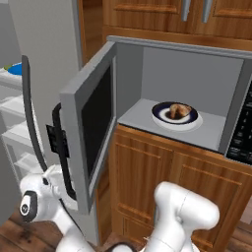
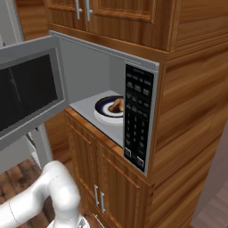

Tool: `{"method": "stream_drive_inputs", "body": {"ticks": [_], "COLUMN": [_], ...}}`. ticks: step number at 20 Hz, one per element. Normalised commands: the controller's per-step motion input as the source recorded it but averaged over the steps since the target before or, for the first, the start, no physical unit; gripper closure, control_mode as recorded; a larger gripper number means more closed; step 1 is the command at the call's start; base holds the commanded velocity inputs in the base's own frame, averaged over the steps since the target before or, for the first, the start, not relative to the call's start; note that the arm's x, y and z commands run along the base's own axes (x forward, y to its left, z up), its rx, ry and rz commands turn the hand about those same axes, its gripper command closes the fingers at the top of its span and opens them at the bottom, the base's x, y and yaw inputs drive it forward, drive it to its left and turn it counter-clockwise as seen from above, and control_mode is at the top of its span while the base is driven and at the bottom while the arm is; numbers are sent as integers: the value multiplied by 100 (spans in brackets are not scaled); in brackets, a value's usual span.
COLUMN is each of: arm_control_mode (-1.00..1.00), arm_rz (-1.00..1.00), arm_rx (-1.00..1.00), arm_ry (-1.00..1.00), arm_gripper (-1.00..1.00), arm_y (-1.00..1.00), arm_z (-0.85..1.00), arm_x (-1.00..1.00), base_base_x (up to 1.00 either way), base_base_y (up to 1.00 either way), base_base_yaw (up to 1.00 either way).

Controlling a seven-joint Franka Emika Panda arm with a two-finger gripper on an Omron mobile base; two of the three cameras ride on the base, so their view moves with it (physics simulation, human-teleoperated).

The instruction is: Transport the chicken drumstick from the fridge to the microwave and turn on the microwave.

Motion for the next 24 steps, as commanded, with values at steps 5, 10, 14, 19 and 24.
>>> {"method": "stream_drive_inputs", "body": {"ticks": [5,10,14,19,24], "arm_control_mode": [-100,-100,-100,-100,-100], "arm_rz": [29,29,28,26,27], "arm_rx": [52,42,38,37,36], "arm_ry": [6,9,1,0,0], "arm_gripper": [-100,-100,-100,-100,-100], "arm_y": [-85,-94,-100,-100,-100], "arm_z": [21,9,4,2,10], "arm_x": [-42,-27,-2,0,0], "base_base_x": [0,0,0,0,0], "base_base_y": [0,0,0,0,0], "base_base_yaw": [0,0,0,0,0]}}
